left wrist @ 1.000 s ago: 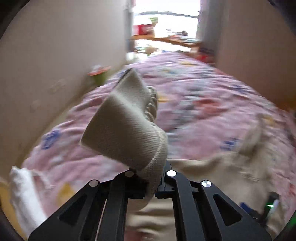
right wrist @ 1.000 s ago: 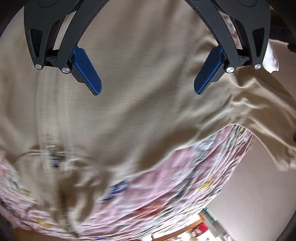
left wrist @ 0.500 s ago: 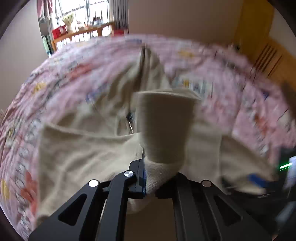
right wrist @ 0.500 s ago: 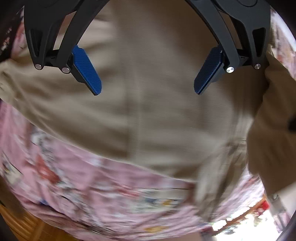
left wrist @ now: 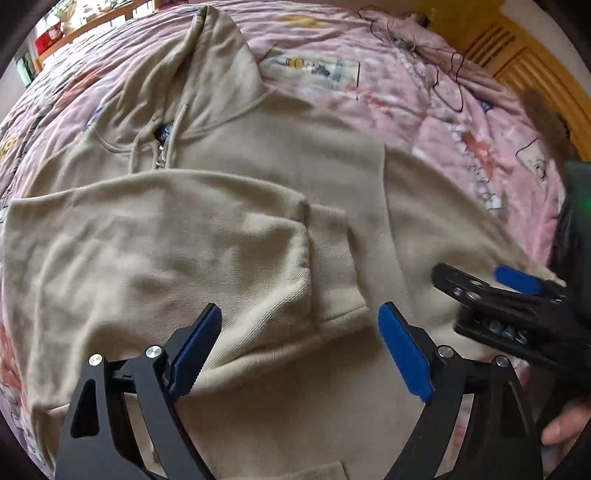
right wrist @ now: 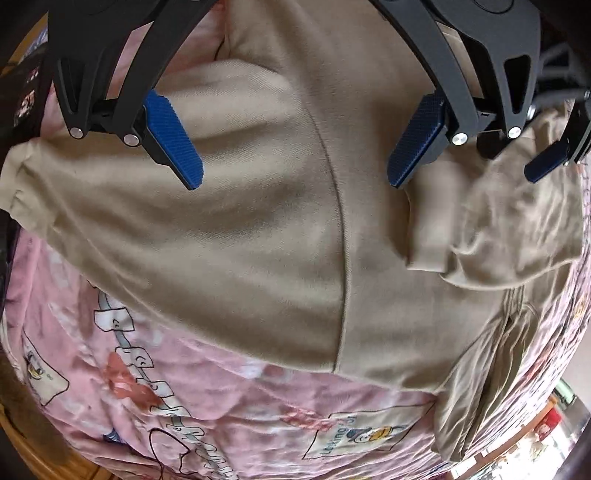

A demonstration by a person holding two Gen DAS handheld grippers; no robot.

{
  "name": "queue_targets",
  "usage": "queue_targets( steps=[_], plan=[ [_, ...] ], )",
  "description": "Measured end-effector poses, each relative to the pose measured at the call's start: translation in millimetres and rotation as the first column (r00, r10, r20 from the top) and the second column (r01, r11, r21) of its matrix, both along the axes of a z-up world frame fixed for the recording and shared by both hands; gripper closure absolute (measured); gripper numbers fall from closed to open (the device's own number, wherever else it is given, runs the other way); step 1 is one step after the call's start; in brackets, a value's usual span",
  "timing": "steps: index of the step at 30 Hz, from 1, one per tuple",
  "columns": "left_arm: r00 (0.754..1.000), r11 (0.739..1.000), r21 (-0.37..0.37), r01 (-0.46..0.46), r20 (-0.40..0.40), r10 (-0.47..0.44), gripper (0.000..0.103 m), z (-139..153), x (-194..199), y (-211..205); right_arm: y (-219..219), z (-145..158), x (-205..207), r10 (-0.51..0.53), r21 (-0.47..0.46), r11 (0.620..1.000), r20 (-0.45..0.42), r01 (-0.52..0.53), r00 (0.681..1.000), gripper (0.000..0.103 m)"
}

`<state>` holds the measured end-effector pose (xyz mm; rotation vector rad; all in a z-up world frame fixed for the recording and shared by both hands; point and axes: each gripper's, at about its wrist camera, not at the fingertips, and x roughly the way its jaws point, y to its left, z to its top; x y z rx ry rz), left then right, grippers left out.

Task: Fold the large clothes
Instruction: 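Fold the held sleeve across the hoodie body with the left gripper, release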

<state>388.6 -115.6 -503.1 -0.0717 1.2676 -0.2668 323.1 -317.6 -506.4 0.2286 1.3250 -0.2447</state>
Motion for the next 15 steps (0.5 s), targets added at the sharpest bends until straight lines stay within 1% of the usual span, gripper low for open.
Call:
queue_targets(
  steps=[2, 4, 5, 6, 7, 8, 9, 10, 11, 12, 14, 15],
  plan=[
    [0.999, 0.999, -0.027, -0.038, -0.006, 0.038, 0.019, 16, 4, 16, 1, 10, 5, -0.009, 0.049, 0.999, 0.025, 0.007, 1.0, 0.006],
    [0.993, 0.993, -0.004, -0.115, 0.006, 0.115, 0.017, 30, 8, 46, 6, 15, 14, 0.004, 0.155, 0.988, 0.045, -0.011, 0.999, 0.006],
    [0.988, 0.988, 0.009, -0.157, 0.012, 0.157, 0.016, 34, 10, 64, 10, 13, 21, 0.023, 0.221, 0.975, 0.046, -0.032, 0.999, 0.006],
    [0.979, 0.978, 0.029, -0.206, 0.017, 0.205, 0.016, 36, 14, 87, 17, 7, 29, 0.057, 0.292, 0.954, 0.032, -0.064, 0.998, 0.006],
    [0.971, 0.97, 0.049, -0.239, 0.022, 0.238, 0.015, 35, 17, 107, 25, 0, 35, 0.091, 0.342, 0.935, 0.019, -0.092, 0.996, 0.006],
    [0.963, 0.96, 0.08, -0.27, 0.028, 0.268, 0.015, 31, 21, 126, 36, -11, 45, 0.145, 0.417, 0.899, 0.008, -0.135, 0.989, 0.006],
    [0.953, 0.945, 0.124, -0.303, 0.029, 0.302, 0.015, 24, 29, 148, 44, -22, 52, 0.176, 0.459, 0.874, 0.006, -0.159, 0.984, 0.006],
    [0.947, 0.936, 0.146, -0.321, 0.028, 0.321, 0.015, 17, 33, 163, 49, -33, 59, 0.186, 0.446, 0.881, -0.018, -0.158, 0.982, 0.006],
    [0.94, 0.925, 0.169, -0.34, 0.026, 0.34, 0.015, 7, 35, 179, 53, -39, 63, 0.183, 0.416, 0.896, -0.033, -0.153, 0.983, 0.006],
    [0.932, 0.911, 0.206, -0.357, 0.007, 0.363, 0.015, -8, 39, 198, 56, -47, 67, 0.182, 0.386, 0.91, -0.042, -0.152, 0.982, 0.006],
    [0.921, 0.897, 0.236, -0.373, -0.023, 0.389, 0.015, -28, 39, 221, 62, -64, 75, 0.192, 0.359, 0.92, -0.065, -0.156, 0.979, 0.006],
    [0.918, 0.893, 0.248, -0.375, -0.033, 0.394, 0.016, -35, 39, 228, 66, -68, 77, 0.197, 0.351, 0.923, -0.069, -0.161, 0.978, 0.012]
  ],
)
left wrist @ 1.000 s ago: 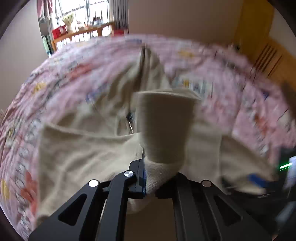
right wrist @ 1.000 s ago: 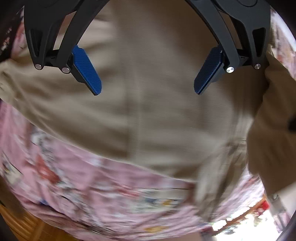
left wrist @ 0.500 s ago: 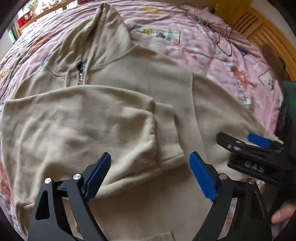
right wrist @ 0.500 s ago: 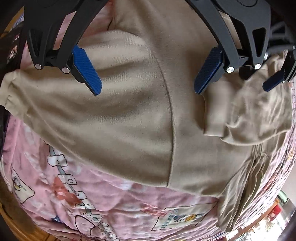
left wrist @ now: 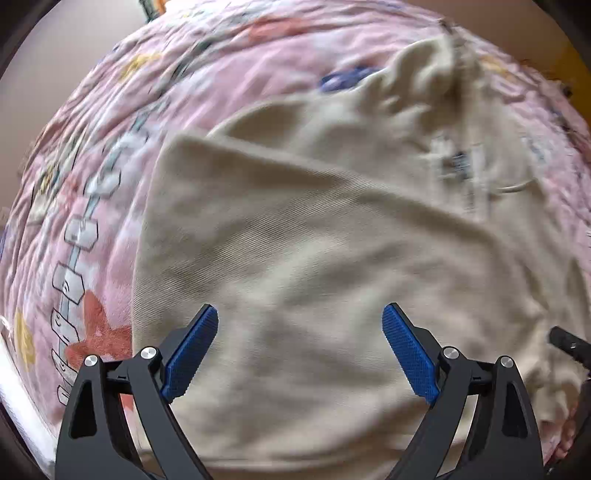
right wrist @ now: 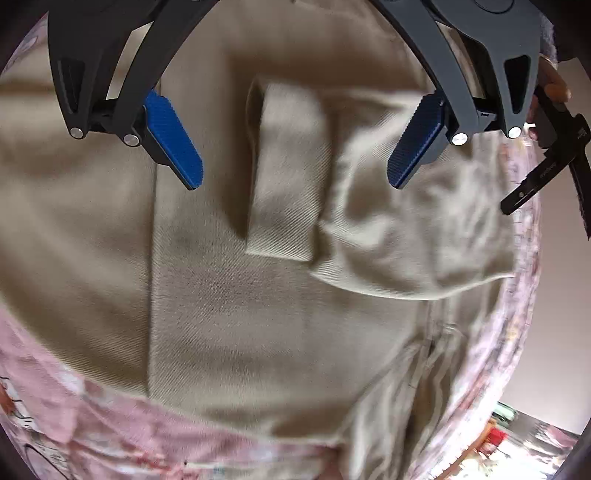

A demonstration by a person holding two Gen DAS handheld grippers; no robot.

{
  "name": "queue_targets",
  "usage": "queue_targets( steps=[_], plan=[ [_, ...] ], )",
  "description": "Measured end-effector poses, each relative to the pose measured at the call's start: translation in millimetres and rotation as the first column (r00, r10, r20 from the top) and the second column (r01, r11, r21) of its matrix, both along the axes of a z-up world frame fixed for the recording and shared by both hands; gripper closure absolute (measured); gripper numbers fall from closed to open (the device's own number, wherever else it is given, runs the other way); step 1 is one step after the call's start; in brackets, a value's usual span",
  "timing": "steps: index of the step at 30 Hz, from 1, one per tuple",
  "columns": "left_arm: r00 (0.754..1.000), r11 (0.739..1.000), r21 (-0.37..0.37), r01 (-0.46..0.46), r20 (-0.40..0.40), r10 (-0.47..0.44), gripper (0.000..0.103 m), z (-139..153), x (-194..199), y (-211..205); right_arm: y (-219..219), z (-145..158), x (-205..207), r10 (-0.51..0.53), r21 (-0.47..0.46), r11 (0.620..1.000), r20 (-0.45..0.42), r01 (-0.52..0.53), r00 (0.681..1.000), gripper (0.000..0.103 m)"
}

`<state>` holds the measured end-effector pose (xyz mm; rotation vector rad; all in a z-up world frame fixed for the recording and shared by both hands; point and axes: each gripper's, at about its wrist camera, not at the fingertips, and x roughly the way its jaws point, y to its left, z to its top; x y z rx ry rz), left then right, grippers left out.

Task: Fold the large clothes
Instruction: 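Fold the held sleeve across the hoodie body with the left gripper, release, then grasp the other sleeve cuff with the right gripper and lift it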

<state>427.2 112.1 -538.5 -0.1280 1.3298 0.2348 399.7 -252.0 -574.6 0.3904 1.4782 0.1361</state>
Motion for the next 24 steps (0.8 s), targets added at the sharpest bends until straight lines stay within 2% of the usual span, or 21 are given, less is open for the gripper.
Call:
queue_targets(
  steps=[2, 4, 5, 8, 12, 17, 19, 21, 22, 24],
  plan=[
    [1.0, 1.0, 0.011, 0.001, -0.027, 0.0, 0.016, -13, -2, 6, 7, -7, 1, 0.021, -0.037, 0.999, -0.019, -0.021, 1.0, 0.024],
    [0.999, 0.999, 0.028, 0.024, -0.05, -0.022, 0.016, -24, -7, 4, 14, -5, -1, 0.042, -0.06, 0.997, -0.001, -0.042, 0.999, 0.035],
    [0.998, 0.999, 0.03, 0.033, -0.056, -0.031, 0.016, -27, -9, 2, 16, -3, -2, 0.049, -0.061, 0.997, 0.001, -0.049, 0.999, 0.05],
    [0.995, 0.995, 0.057, 0.08, -0.062, -0.076, 0.016, -34, -16, -11, 18, 6, -9, 0.04, -0.042, 0.998, 0.018, -0.039, 0.999, 0.071],
    [0.989, 0.986, 0.078, 0.144, -0.046, -0.141, 0.016, -31, -29, -33, 25, 25, -28, 0.031, -0.108, 0.994, 0.077, -0.022, 0.997, 0.082],
    [0.986, 0.985, 0.05, 0.166, -0.044, -0.164, 0.016, -24, -42, -51, 27, 54, -37, 0.043, -0.259, 0.966, 0.142, -0.005, 0.989, 0.084],
    [0.98, 0.98, 0.056, 0.193, -0.056, -0.19, 0.016, -25, -39, -61, 25, 50, -32, 0.062, -0.306, 0.952, 0.125, -0.021, 0.99, 0.084],
    [0.978, 0.978, 0.064, 0.199, -0.076, -0.194, 0.015, -31, -37, -64, 17, 39, -33, 0.049, -0.297, 0.955, 0.101, -0.017, 0.994, 0.083],
    [0.978, 0.979, 0.063, 0.194, -0.086, -0.188, 0.015, -33, -37, -65, 13, 31, -31, 0.035, -0.286, 0.958, 0.08, -0.011, 0.996, 0.081],
    [0.98, 0.981, 0.059, 0.182, -0.097, -0.176, 0.015, -35, -34, -64, 6, 24, -34, -0.003, -0.287, 0.957, 0.078, 0.025, 0.997, 0.059]
  ],
)
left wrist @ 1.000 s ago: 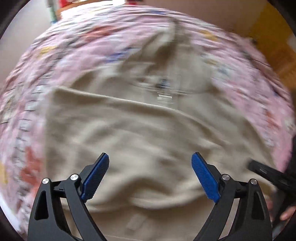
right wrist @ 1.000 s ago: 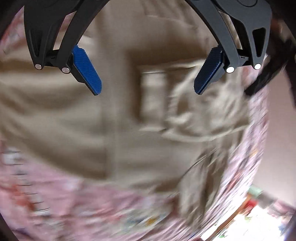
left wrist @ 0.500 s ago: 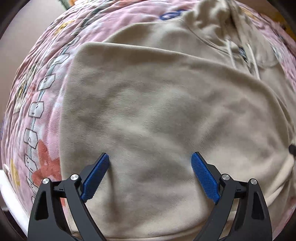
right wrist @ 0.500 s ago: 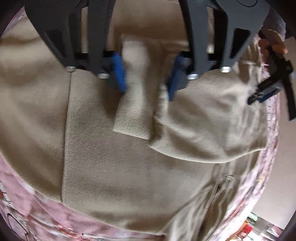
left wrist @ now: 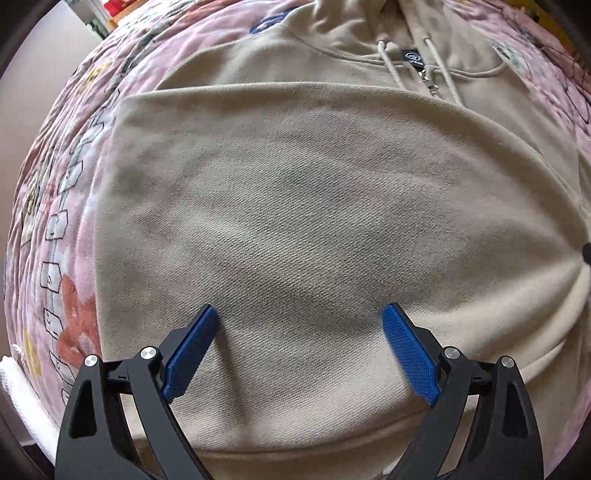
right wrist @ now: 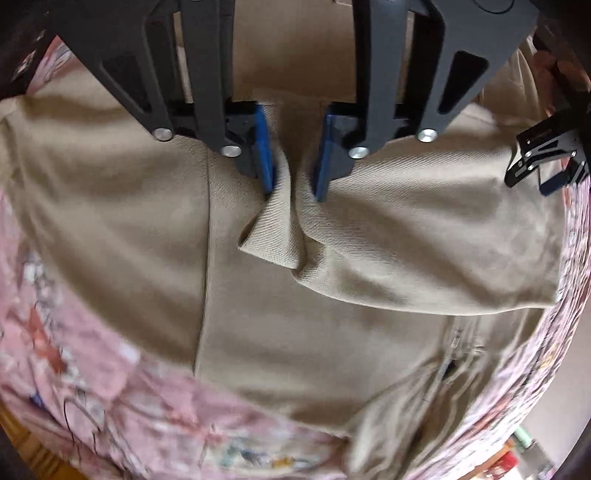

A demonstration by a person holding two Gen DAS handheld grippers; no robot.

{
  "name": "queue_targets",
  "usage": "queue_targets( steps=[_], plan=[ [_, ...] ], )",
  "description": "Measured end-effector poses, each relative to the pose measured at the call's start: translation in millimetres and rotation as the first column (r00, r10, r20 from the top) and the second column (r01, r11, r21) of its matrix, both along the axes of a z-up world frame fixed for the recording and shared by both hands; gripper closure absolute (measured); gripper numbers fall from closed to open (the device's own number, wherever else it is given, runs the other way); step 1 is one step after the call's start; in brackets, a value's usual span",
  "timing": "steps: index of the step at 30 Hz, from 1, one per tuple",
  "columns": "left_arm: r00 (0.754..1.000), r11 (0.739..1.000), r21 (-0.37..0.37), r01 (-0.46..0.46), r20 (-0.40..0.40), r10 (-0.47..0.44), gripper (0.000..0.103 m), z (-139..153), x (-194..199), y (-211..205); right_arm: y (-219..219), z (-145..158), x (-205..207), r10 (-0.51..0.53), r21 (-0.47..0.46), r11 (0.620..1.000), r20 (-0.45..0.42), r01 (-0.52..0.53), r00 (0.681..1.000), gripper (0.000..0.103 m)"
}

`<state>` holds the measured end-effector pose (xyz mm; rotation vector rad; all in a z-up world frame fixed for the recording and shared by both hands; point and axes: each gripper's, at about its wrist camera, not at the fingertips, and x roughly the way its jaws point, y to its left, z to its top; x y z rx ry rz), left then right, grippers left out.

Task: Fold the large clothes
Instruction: 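Grasp the other sleeve cuff with the right gripper and lift it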

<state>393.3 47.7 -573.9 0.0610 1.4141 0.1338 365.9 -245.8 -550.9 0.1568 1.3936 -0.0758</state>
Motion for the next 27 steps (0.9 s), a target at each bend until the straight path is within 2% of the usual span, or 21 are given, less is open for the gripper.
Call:
queue_targets(
  steps=[1, 2, 3, 5, 8, 11, 13, 16, 19, 21, 24, 25, 27],
  plan=[
    [1.0, 1.0, 0.009, 0.007, -0.002, -0.007, 0.015, 1, 1, -1, 0, 0, -2, -0.019, -0.012, 1.0, 0.009, 0.019, 1.0, 0.053],
    [1.0, 1.0, 0.018, 0.016, -0.001, -0.016, 0.015, 1, 3, -3, -7, 0, -8, -0.055, -0.012, 0.998, 0.019, 0.056, 0.998, 0.041],
    [0.999, 0.999, 0.034, 0.032, -0.002, -0.032, 0.015, 2, 4, -5, -15, 0, -15, -0.094, 0.018, 0.995, 0.021, 0.094, 0.995, 0.035],
    [0.998, 0.996, 0.068, 0.058, -0.01, -0.058, 0.015, 3, 5, -11, -30, 0, -30, -0.154, 0.11, 0.982, 0.017, 0.151, 0.988, 0.032],
    [0.997, 0.99, 0.121, 0.076, -0.027, -0.074, 0.016, 8, 6, -23, -53, 10, -52, -0.185, 0.22, 0.959, 0.019, 0.177, 0.983, 0.03],
    [0.992, 0.982, 0.143, 0.12, -0.042, -0.115, 0.016, 18, 11, -41, -83, 34, -85, -0.251, 0.172, 0.956, 0.064, 0.237, 0.966, 0.03],
    [0.987, 0.975, 0.153, 0.16, -0.047, -0.155, 0.016, 27, 13, -60, -121, 48, -113, -0.342, 0.186, 0.928, 0.083, 0.323, 0.936, 0.03],
    [0.975, 0.965, 0.141, 0.22, -0.046, -0.215, 0.015, 40, 22, -95, -194, 67, -160, -0.52, 0.173, 0.849, 0.108, 0.499, 0.847, 0.03],
    [0.96, 0.956, 0.095, 0.279, -0.045, -0.276, 0.015, 49, 30, -143, -270, 78, -209, -0.683, 0.114, 0.73, 0.143, 0.674, 0.716, 0.03],
    [0.941, 0.939, 0.062, 0.339, -0.044, -0.337, 0.014, 49, 32, -183, -320, 72, -242, -0.78, 0.129, 0.625, 0.122, 0.77, 0.613, 0.03],
    [0.875, 0.876, 0.039, 0.48, -0.089, -0.475, 0.013, 33, 30, -238, -370, 56, -286, -0.888, 0.243, 0.459, 0.101, 0.855, 0.448, 0.03],
    [0.854, 0.853, 0.075, 0.516, -0.112, -0.507, 0.014, 26, 29, -252, -381, 49, -297, -0.909, 0.257, 0.417, 0.092, 0.872, 0.407, 0.03],
    [0.829, 0.811, 0.172, 0.559, -0.122, -0.546, 0.014, 18, 28, -272, -393, 36, -311, -0.929, 0.292, 0.368, 0.077, 0.883, 0.361, 0.03]
  ],
)
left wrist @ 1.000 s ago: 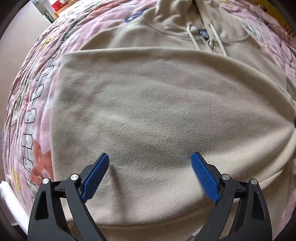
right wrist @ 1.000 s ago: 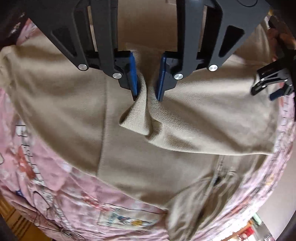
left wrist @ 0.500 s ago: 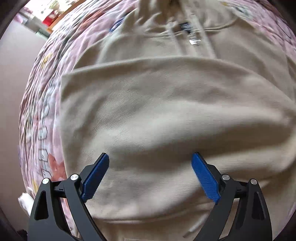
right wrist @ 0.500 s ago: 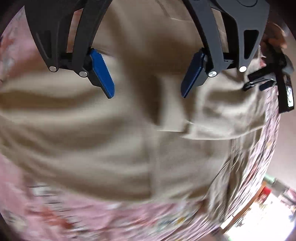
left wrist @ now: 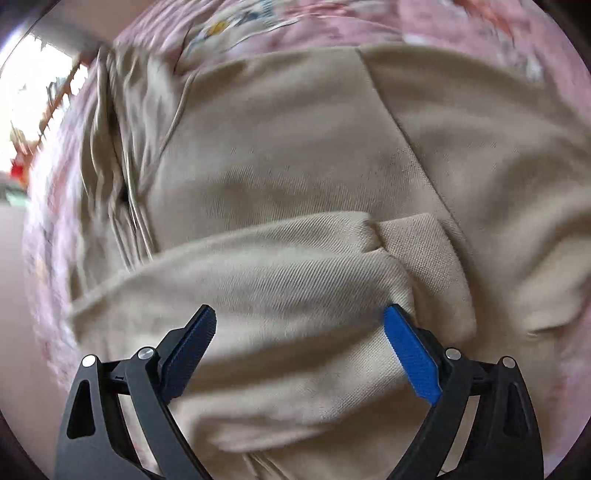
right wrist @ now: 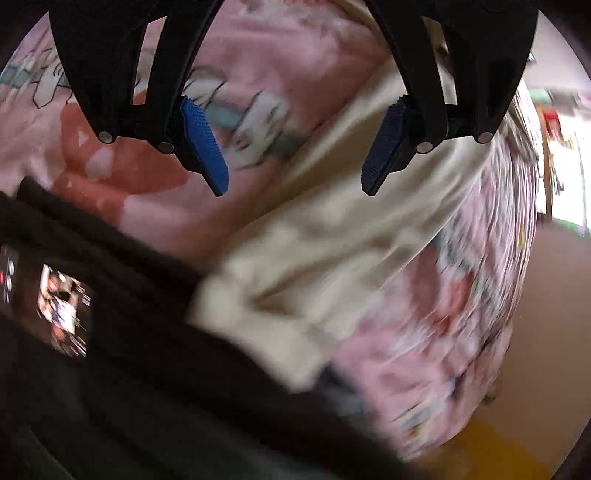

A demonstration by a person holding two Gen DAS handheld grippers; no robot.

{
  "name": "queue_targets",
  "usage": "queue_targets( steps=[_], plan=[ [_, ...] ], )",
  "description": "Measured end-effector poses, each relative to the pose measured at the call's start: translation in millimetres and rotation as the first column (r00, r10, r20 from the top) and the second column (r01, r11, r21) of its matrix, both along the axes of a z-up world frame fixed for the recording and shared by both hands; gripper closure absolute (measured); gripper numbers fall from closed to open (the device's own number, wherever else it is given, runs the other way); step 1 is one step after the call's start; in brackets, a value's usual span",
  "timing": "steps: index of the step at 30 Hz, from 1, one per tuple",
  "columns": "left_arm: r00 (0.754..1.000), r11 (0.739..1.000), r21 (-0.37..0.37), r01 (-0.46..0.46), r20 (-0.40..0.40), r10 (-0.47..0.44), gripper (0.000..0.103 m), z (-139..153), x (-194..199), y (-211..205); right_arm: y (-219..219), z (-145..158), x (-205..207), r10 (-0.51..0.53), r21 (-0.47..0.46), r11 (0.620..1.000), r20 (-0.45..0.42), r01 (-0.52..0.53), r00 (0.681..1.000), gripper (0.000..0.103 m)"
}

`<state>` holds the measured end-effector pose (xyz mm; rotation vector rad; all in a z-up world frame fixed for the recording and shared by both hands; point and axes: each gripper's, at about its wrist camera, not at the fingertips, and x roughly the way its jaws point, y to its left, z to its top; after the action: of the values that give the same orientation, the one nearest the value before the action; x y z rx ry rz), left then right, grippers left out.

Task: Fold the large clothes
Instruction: 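Grasp the other sleeve cuff with the right gripper and lift it, then fold the held sleeve across the hoodie body with the right gripper, release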

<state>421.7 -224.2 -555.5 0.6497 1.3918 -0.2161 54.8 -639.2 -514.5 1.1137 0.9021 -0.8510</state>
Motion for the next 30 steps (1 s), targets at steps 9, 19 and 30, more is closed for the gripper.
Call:
queue_targets(
  steps=[9, 19, 30],
  plan=[
    [0.995, 0.995, -0.014, -0.098, -0.015, 0.097, 0.014, 28, 1, -10, -50, -53, -3, -0.134, 0.158, 0.981, 0.125, 0.113, 0.983, 0.03],
    [0.995, 0.991, -0.131, -0.032, -0.098, 0.019, 0.014, 60, -5, -44, -45, -31, 17, 0.008, -0.027, 1.0, 0.042, -0.007, 0.999, 0.083],
    [0.988, 0.959, -0.25, -0.132, -0.114, 0.106, 0.014, 51, -22, 2, 18, 120, 53, 0.223, -0.377, 0.909, 0.084, -0.176, 0.971, 0.087]
  ],
)
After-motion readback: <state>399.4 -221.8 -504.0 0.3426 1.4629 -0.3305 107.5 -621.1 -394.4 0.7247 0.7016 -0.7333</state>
